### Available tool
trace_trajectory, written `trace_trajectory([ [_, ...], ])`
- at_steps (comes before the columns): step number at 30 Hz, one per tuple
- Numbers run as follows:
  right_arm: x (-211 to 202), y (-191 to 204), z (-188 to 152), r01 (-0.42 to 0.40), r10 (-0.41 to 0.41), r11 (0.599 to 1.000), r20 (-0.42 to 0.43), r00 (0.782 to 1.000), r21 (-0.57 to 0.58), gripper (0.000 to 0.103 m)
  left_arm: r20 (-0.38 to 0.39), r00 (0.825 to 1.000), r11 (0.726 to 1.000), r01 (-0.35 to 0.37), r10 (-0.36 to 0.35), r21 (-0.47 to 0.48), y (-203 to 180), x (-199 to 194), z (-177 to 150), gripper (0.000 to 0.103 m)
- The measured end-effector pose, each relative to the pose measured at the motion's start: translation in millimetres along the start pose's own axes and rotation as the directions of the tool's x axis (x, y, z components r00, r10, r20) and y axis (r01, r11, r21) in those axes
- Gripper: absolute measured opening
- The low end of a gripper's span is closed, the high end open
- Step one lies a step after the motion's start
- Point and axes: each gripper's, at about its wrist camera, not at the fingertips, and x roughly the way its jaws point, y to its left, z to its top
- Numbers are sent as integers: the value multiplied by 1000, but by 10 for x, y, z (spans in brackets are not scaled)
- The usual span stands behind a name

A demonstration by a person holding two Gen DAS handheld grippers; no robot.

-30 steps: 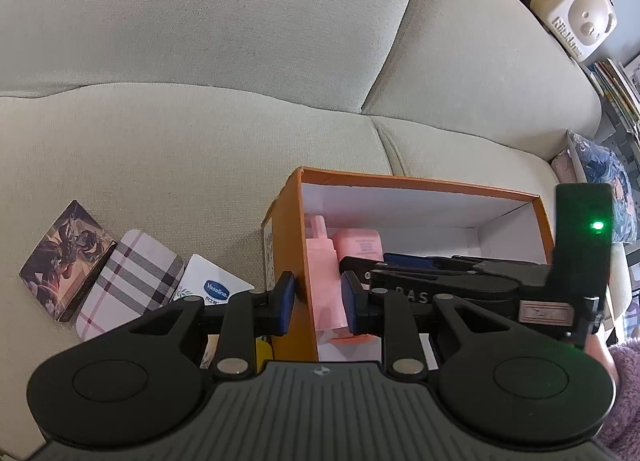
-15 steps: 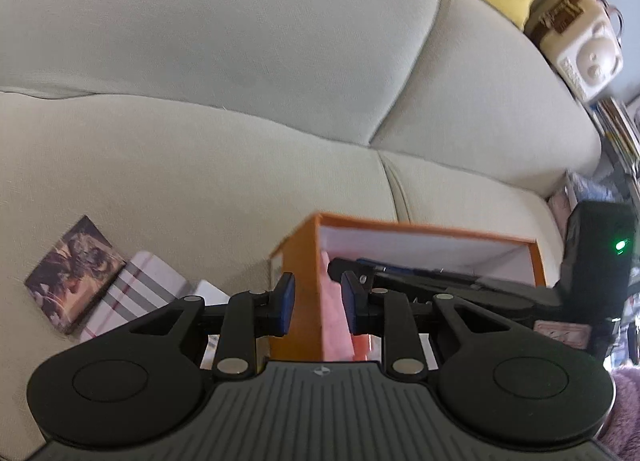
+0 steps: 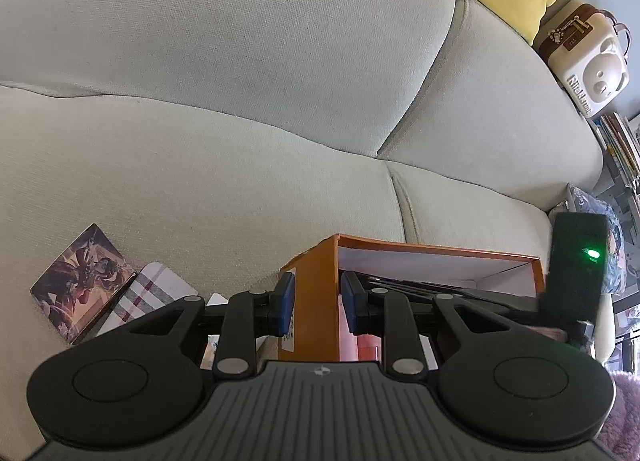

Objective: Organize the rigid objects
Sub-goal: 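Lower the lotion bottle into the box and open the right gripper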

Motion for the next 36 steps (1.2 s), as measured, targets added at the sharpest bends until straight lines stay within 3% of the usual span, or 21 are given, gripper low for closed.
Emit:
trace_trajectory([
  [11, -565, 363, -210, 57, -31, 987, 173, 984, -150, 12, 7, 1000, 1000, 1, -2, 12, -47, -123, -107, 28],
  [20, -555, 299, -613, 39, -19, 984, 118, 993, -173, 14, -24, 1000, 1000, -3, 3, 13, -35, -114, -212, 28],
  [27, -608, 186, -762, 43, -29, 988, 96, 995, -151, 33, -55, 998, 1000, 1, 0, 13, -42, -69, -285, 28],
  [36, -435, -16, -837, 119, -134, 968, -54, 990, -221, 36, -92, 996, 1000, 1, 1, 21, -34, 31, -339, 30],
])
